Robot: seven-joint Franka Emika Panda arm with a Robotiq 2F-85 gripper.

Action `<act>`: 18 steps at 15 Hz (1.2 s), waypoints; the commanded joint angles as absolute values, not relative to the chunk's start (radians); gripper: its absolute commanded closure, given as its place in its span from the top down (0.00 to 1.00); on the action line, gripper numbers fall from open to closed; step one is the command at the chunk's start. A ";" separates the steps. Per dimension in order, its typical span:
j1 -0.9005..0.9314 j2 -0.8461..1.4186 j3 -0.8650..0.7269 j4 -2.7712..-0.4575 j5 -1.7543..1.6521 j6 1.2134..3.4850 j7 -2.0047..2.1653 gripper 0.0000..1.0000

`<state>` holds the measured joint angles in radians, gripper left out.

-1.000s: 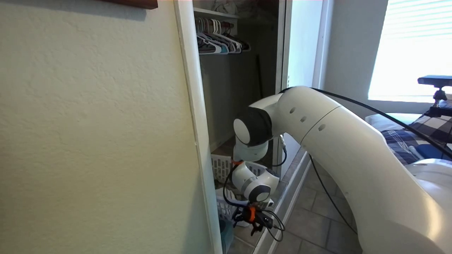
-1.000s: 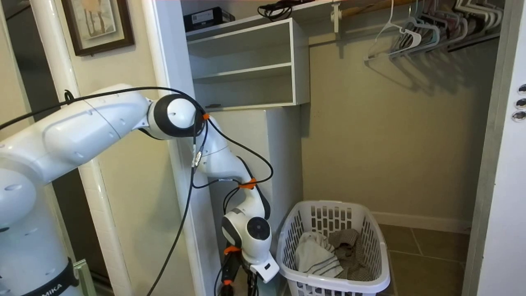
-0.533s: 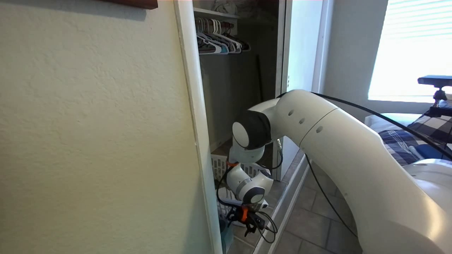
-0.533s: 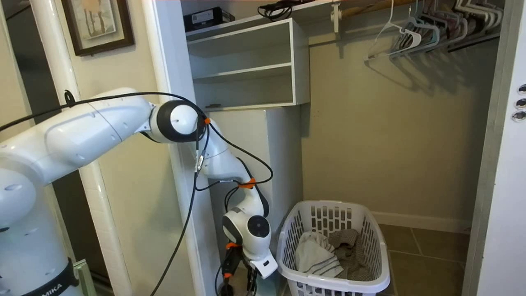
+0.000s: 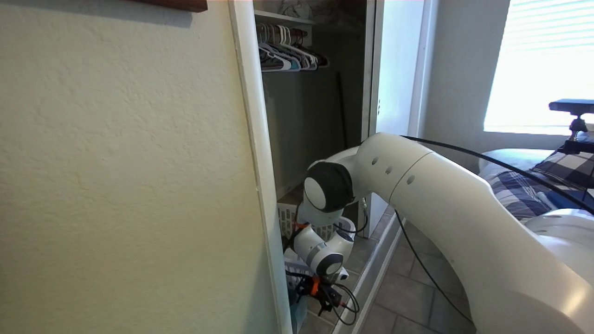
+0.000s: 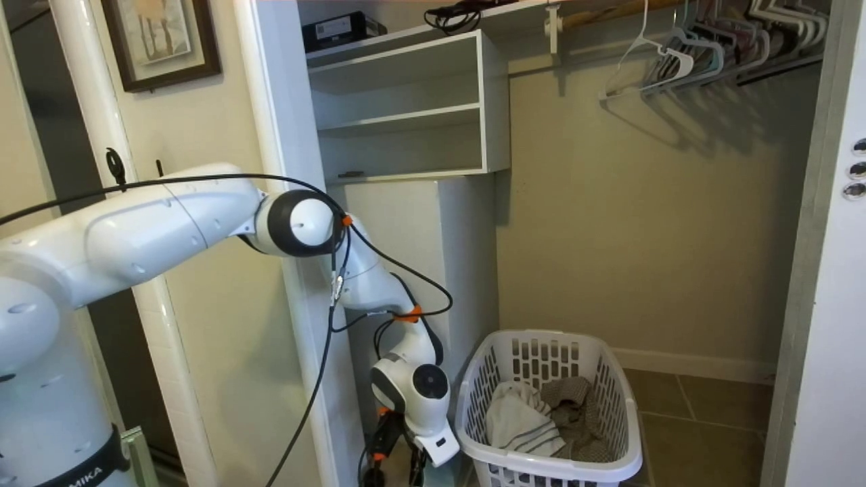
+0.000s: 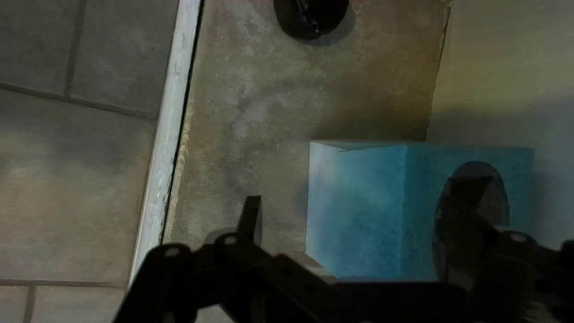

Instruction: Put the tissue box on the bottom shelf in the cupboard

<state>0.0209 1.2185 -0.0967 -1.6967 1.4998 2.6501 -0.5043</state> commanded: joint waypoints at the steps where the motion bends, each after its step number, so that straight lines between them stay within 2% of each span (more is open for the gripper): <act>1: 0.029 1.281 -0.096 -1.616 1.486 2.666 -0.464 1.00; 18: -0.007 1.408 -0.029 -1.406 1.278 2.734 -0.259 1.00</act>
